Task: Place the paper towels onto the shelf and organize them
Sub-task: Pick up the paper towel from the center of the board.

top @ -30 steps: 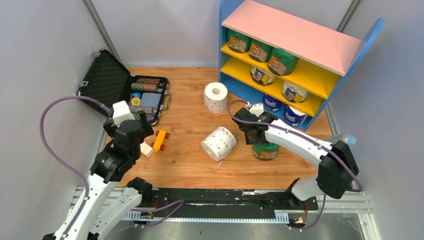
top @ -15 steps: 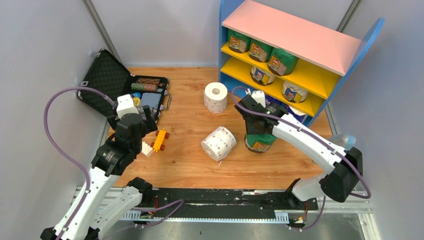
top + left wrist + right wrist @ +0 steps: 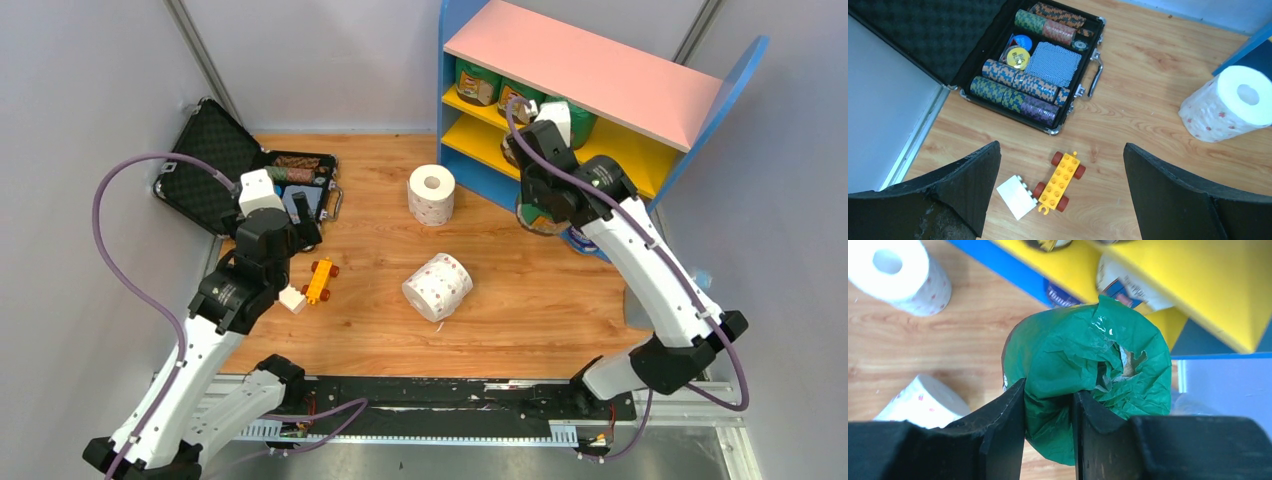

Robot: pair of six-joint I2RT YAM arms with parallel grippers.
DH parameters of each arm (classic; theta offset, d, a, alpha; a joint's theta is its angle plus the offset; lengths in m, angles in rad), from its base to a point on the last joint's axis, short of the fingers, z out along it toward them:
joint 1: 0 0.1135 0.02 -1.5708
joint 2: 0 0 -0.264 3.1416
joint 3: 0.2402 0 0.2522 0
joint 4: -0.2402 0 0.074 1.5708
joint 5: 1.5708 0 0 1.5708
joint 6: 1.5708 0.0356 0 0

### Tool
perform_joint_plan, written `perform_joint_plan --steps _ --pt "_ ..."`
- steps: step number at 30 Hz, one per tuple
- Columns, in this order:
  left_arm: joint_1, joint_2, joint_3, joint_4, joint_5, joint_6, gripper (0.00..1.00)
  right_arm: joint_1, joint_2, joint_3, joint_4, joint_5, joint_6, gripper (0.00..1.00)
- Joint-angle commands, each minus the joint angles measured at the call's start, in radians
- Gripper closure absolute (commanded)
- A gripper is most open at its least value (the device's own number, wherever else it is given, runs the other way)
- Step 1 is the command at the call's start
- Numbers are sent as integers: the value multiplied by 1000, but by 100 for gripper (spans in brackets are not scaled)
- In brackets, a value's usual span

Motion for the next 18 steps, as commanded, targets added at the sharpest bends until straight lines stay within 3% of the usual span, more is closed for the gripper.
perform_joint_plan --steps 1,8,18 --pt "6 3 -40 50 -26 25 0 -70 72 148 -30 114 -136 69" --pt "7 1 -73 62 -15 31 0 -179 122 275 -19 131 -218 70" --pt "13 -9 -84 68 8 32 0 -208 182 416 -4 177 -279 71"
